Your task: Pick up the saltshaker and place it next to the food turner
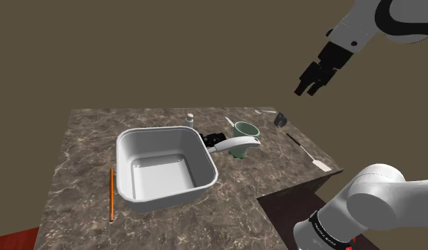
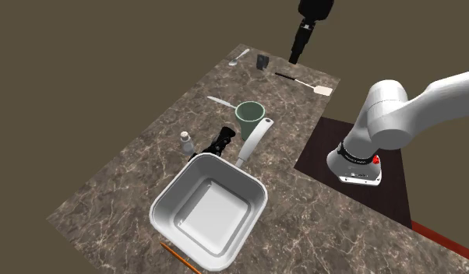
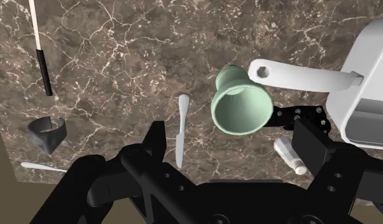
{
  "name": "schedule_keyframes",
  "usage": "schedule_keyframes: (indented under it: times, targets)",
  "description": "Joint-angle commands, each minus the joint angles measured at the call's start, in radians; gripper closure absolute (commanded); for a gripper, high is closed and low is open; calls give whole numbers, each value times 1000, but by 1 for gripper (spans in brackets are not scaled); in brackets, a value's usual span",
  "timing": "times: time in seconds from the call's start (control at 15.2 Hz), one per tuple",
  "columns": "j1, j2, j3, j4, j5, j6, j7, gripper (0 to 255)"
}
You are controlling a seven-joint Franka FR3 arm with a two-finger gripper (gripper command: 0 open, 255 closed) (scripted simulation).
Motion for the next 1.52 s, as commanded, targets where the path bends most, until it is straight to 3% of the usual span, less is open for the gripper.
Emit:
schedule_keyframes:
  times: [0.0,0.73,1.12,1.45]
  targets:
    - [0,0,0,0,0,0,0,0]
    - [25,204,148,-116,76,380,170,0]
    - [27,386,229,-99,82,578,269,0]
    - [18,562,293,-42,47,723,367,0]
